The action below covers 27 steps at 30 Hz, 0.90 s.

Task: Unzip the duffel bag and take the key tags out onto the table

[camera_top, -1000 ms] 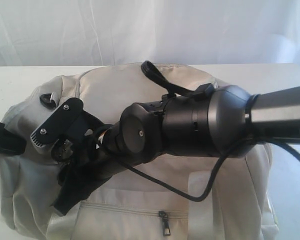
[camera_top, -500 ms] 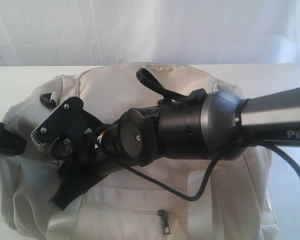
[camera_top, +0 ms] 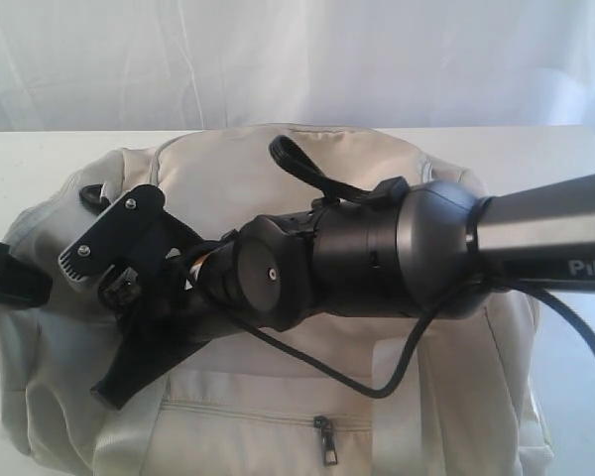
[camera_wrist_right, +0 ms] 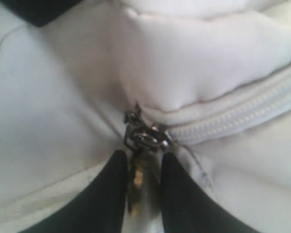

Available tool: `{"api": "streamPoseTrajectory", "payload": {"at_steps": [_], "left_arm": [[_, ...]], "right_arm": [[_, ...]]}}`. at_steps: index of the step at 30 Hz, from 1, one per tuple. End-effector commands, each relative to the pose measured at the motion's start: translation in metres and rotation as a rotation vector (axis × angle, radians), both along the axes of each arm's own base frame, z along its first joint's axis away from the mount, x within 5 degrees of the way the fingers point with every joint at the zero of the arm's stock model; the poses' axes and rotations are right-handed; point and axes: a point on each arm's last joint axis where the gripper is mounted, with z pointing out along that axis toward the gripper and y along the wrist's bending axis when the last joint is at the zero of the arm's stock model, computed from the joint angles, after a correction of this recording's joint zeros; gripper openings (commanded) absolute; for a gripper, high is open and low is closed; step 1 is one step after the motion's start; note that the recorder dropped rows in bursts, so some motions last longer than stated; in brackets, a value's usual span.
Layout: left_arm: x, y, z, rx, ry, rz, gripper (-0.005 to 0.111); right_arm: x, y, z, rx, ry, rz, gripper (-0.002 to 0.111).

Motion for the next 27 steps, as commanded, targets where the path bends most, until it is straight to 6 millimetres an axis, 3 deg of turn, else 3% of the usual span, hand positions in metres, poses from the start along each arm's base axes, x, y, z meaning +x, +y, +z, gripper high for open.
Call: {"api": "streamPoseTrajectory", "payload": {"at_steps": [1, 14, 20, 27], "left_arm": [[-0.003, -0.003, 0.005, -0.042, -0.013, -0.004, 0.0], [-0.003, -0.003, 0.005, -0.043, -0.011, -0.004, 0.0], [-0.003, -0.003, 0.005, -0.043, -0.011, -0.004, 0.0], [-0.003, -0.003, 0.005, -0.043, -0.011, -0.004, 0.0]], "right_arm": [[-0.004, -0.002, 0.004, -0.013, 0.03, 0.018, 0.0], [-0.017, -0.012, 0.034, -0.002, 0.039, 0.057, 0.0], [-0.012, -0.01, 0.031, 0.008, 0.01, 0.045, 0.0], [-0.003, -0.004, 0.013, 0.001, -0.009, 0.021, 0.0]]}}
